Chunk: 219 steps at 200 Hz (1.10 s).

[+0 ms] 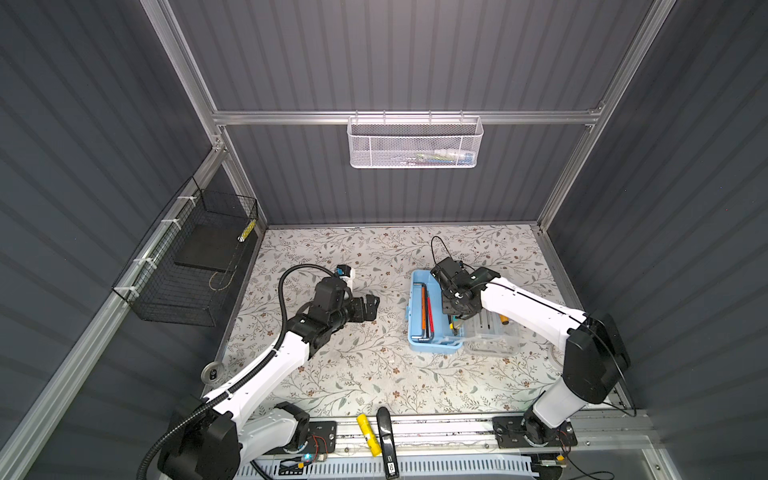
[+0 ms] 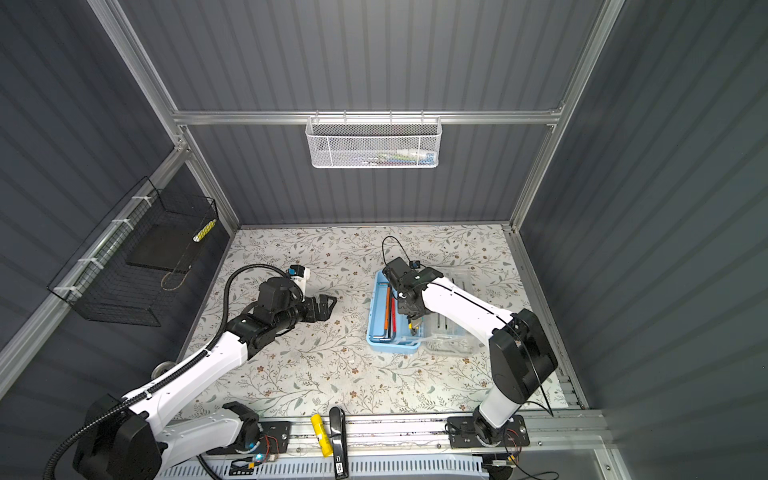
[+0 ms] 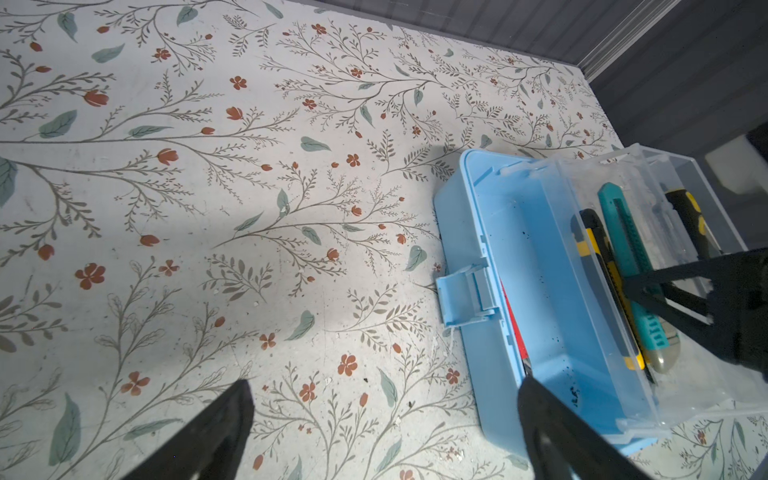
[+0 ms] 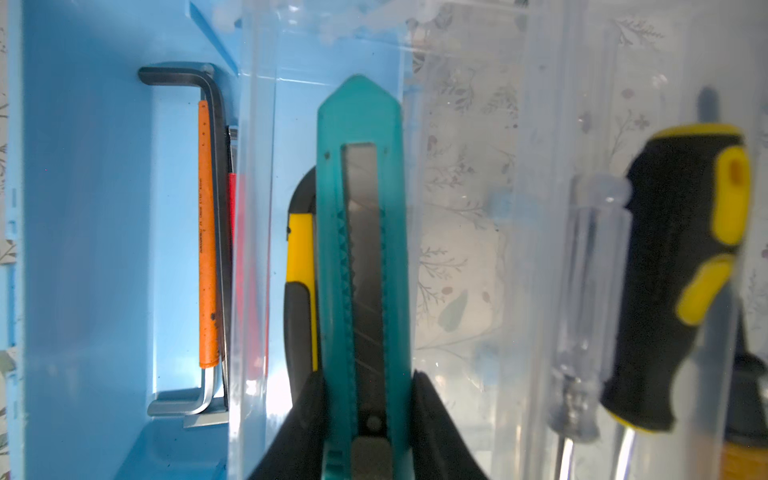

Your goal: Pack the tool kit

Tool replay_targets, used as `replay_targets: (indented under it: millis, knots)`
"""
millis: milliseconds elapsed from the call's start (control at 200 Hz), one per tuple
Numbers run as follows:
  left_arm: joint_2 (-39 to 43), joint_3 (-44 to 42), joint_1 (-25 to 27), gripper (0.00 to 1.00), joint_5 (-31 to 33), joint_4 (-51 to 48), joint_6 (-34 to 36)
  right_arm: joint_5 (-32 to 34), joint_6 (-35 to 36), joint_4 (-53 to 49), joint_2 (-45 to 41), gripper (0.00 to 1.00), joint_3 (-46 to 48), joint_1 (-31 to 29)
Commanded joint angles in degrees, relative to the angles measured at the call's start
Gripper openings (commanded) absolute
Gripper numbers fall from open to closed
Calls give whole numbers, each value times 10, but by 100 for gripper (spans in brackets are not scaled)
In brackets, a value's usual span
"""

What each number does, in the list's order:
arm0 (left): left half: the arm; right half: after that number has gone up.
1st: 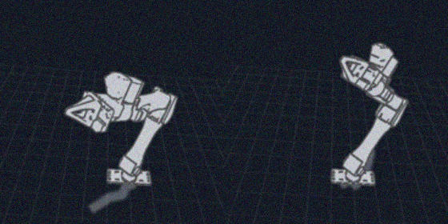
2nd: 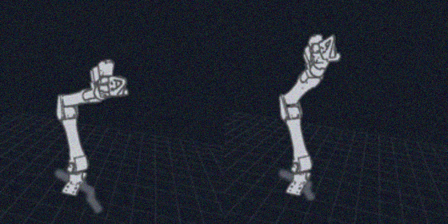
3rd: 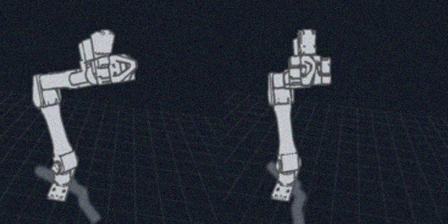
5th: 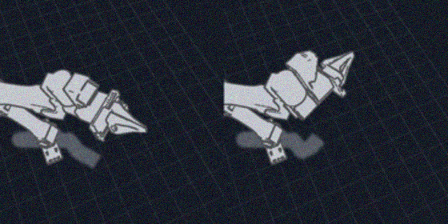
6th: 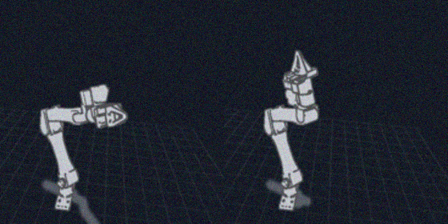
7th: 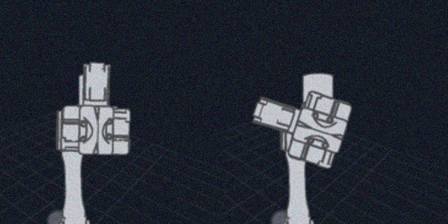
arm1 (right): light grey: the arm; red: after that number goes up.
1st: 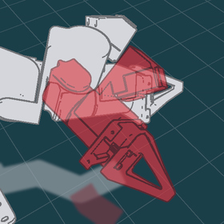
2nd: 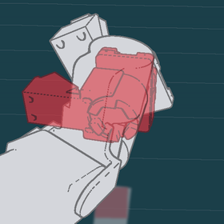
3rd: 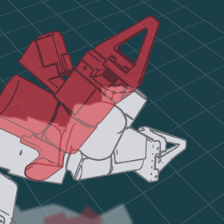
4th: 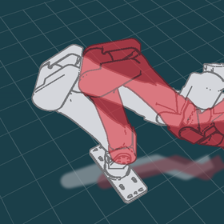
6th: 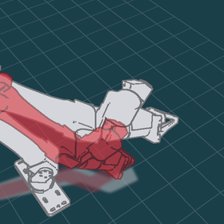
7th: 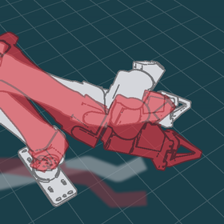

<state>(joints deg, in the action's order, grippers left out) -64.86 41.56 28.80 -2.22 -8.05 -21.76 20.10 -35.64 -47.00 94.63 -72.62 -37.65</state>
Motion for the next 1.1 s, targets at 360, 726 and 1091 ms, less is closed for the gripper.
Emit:
replay_targets:
  millis: [360, 726, 1091]
  knots:
    - [17, -26, 2, 99, -10, -2, 7, 23, 6, -28, -21, 45, -39, -2]
    - [-72, 0, 34, 99, -87, 93, -23, -45, 44, 44, -95, 40, -1, 6]
    - [-282, 162, 119, 99, -79, 26, 1, -133, 63, 108, -283, 43, 106, 96]
